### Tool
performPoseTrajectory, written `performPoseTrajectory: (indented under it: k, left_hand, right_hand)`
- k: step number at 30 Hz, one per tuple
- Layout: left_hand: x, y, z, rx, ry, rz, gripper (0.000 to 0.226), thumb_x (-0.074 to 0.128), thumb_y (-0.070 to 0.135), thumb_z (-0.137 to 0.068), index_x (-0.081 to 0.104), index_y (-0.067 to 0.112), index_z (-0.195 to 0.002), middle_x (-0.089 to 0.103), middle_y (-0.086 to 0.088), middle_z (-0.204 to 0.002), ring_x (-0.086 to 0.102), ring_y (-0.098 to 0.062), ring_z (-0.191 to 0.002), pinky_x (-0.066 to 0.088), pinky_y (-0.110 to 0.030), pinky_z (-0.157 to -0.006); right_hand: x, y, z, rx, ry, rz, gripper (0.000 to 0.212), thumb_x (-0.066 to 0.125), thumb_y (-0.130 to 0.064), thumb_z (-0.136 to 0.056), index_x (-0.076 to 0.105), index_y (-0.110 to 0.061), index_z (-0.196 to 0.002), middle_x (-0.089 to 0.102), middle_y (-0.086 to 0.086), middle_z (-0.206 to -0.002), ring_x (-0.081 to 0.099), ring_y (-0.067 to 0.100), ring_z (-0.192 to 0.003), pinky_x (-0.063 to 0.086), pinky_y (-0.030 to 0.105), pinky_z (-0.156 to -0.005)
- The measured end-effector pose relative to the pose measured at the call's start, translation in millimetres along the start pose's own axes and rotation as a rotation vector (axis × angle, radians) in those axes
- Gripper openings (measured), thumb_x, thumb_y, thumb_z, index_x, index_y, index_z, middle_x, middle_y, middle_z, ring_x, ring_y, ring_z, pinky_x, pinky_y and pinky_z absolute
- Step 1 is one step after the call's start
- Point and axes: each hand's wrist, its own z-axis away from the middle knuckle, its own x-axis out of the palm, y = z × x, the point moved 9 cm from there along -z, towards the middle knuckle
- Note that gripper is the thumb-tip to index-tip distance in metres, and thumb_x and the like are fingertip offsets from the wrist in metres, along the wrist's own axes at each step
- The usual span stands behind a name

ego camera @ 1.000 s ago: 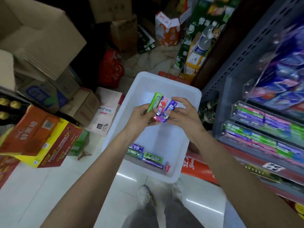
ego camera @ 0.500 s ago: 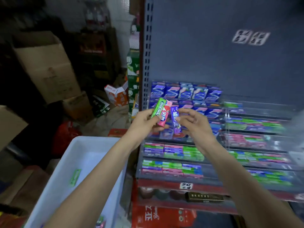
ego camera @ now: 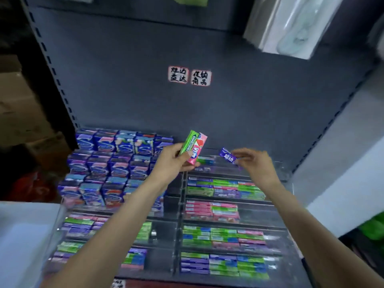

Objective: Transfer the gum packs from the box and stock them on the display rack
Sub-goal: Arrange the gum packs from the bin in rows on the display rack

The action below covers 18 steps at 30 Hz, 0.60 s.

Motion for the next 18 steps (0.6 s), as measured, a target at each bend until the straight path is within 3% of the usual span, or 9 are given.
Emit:
performPoseTrajectory:
  k: [3,8,13,18]
  left_hand:
    - [9.5,-0.3,-10.3,-0.006,0.036,-0.034,0.017,0.049,0.007,-0.096,0.057,0.006,-0.112,0.066,-0.005,-0.093,0.070,-0.010,-0.068,0.056,-0.018,-0.067]
    - [13.6,0.2,-21.1,-0.010,0.099,-0.096,0.016,0.049,0.008,-0.096,0.058,0.006,-0.110,0.067,-0.003,-0.089,0.071,-0.010,-0.071,0.057,-0.019,-0.068]
    - [22.8,-2.4,-22.2,-0.009,0.098,-0.119,0.018,0.048,0.007,-0.097,0.057,0.004,-0.111,0.066,-0.005,-0.090,0.070,-0.007,-0.069,0.057,-0.018,-0.069]
    - [23.0,-9.9,-21.9,-0.031,0.102,-0.139,0.020,0.047,0.006,-0.097,0.057,0.002,-0.114,0.066,-0.009,-0.096,0.070,-0.009,-0.070,0.057,-0.019,-0.070]
  right_hand:
    - [-3.5,9.8,-14.7,-0.117,-0.043,0.262,0.025,0.058,0.005,-0.086,0.071,-0.007,-0.104,0.068,0.005,-0.101,0.056,0.007,-0.085,0.038,0.007,-0.075]
    - [12.0,25.0,-32.8,-0.189,-0.200,0.430,0.026,0.057,0.000,-0.088,0.070,-0.010,-0.109,0.067,0.007,-0.111,0.059,0.015,-0.094,0.032,0.008,-0.079]
    - [37.5,40.0,-37.6,-0.165,-0.421,0.434,0.024,0.059,-0.008,-0.090,0.069,-0.013,-0.111,0.068,0.004,-0.113,0.059,0.011,-0.096,0.033,0.009,-0.077]
    - [47.1,44.4,-35.9,-0.152,-0.470,0.416,0.029,0.062,-0.011,-0.088,0.066,-0.014,-0.116,0.066,0.001,-0.116,0.057,0.009,-0.101,0.035,0.011,-0.081]
